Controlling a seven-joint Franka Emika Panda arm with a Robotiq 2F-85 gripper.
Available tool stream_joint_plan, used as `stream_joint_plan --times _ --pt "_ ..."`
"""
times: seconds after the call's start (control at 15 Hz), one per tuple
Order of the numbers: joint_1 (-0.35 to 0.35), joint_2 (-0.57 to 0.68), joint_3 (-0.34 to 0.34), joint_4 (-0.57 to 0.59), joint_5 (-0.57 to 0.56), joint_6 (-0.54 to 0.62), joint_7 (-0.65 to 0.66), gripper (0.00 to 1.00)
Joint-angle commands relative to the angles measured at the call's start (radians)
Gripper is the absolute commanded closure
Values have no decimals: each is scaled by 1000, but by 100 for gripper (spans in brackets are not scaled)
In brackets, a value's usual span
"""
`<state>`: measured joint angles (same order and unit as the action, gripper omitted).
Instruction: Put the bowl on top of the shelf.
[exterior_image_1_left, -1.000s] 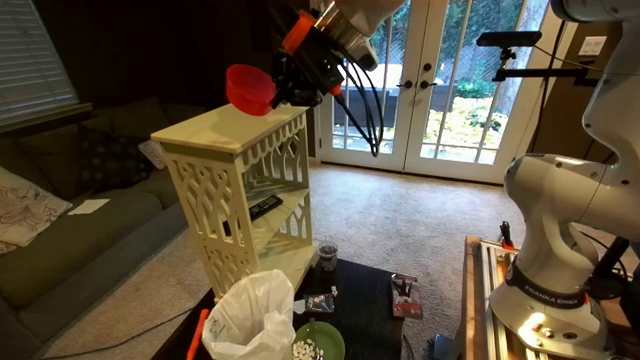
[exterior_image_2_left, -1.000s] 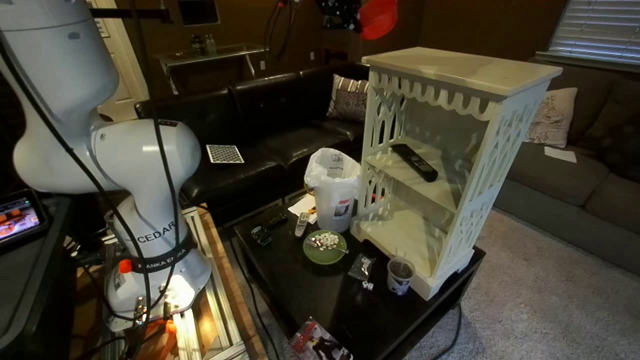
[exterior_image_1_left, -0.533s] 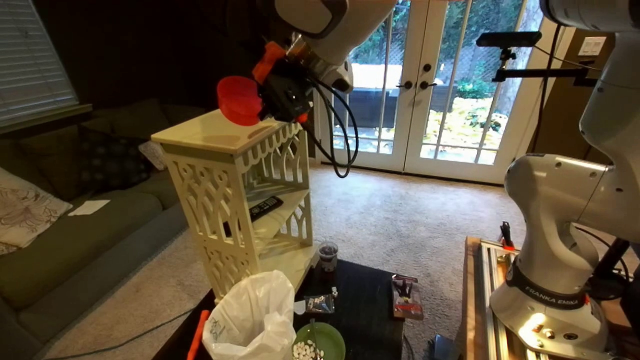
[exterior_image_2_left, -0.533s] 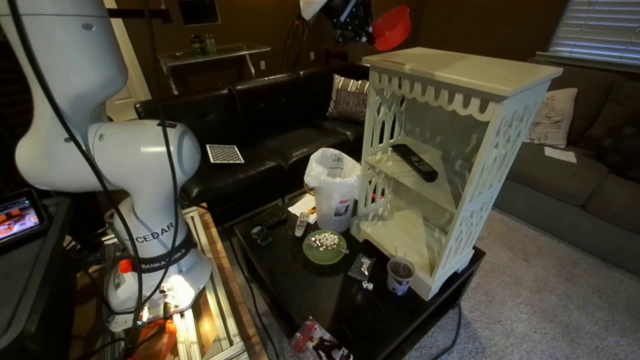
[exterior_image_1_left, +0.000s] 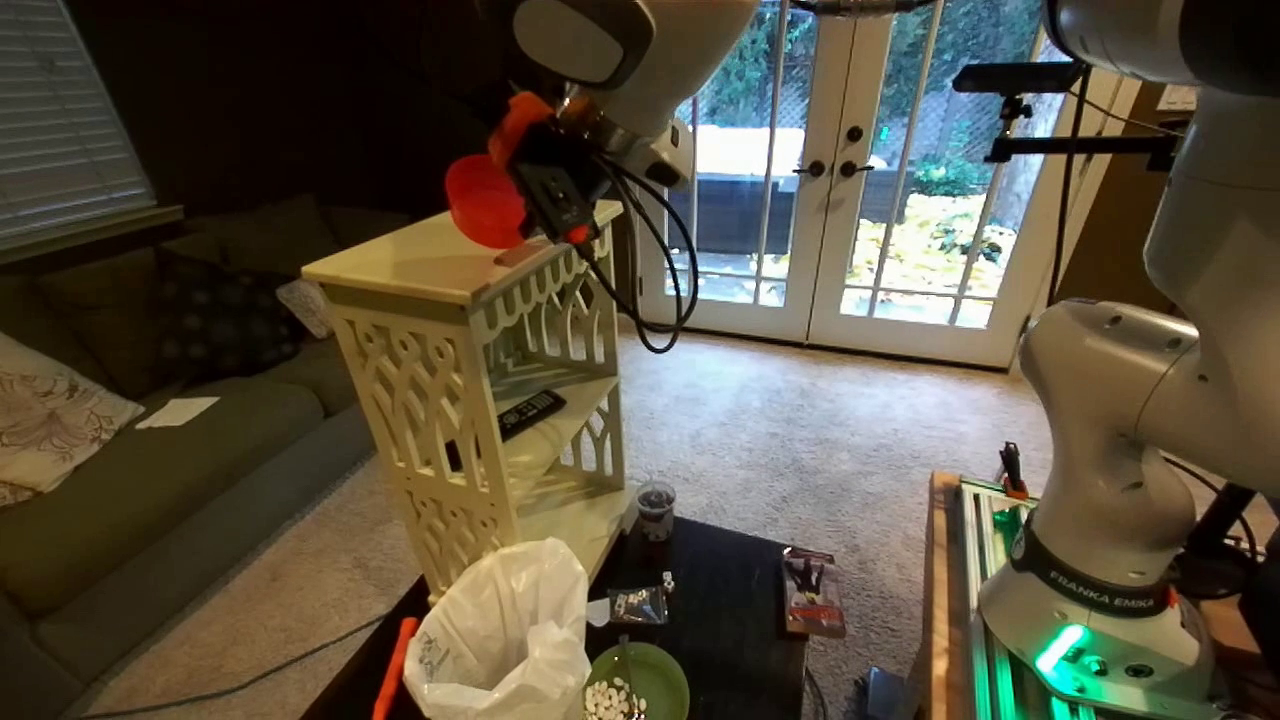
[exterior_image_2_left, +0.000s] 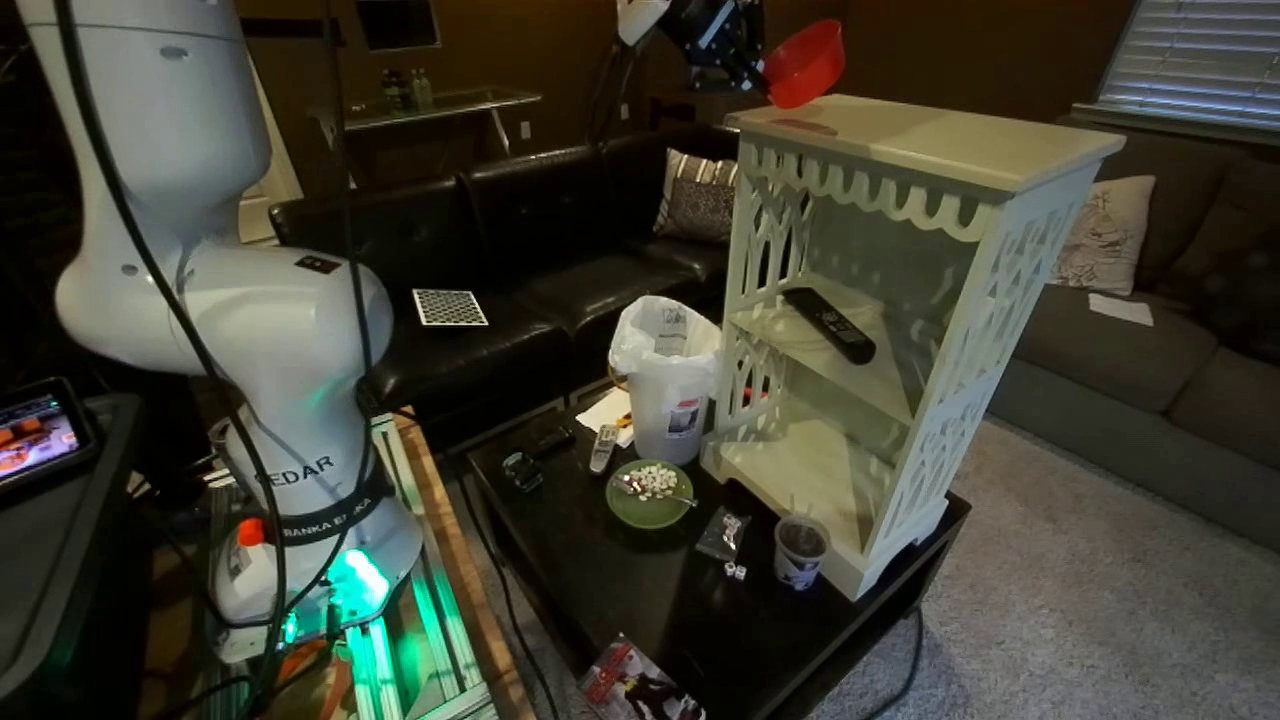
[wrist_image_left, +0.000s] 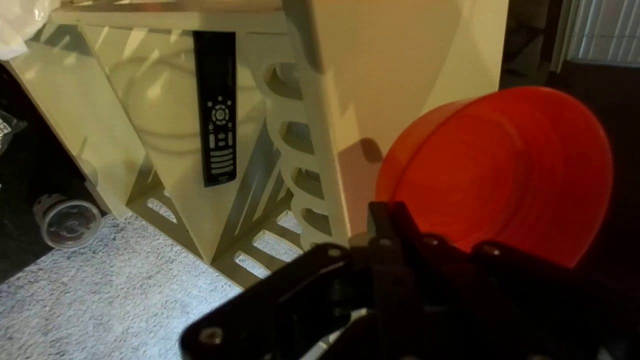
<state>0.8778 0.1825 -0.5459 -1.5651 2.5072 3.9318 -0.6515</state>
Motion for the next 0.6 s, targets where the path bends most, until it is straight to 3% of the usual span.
stream_joint_plan --times 0.0,0.2,0.27,0.33,0.53 --pt "-120 46 134 99 0 14 -1 99" --pt "-222 77 247 151 0 24 -9 99" --pt "-253 92 281 172 0 28 -14 72" --pt "-284 106 314 192 0 32 -16 71" --pt "-353 152 378 267 0 48 -35 51"
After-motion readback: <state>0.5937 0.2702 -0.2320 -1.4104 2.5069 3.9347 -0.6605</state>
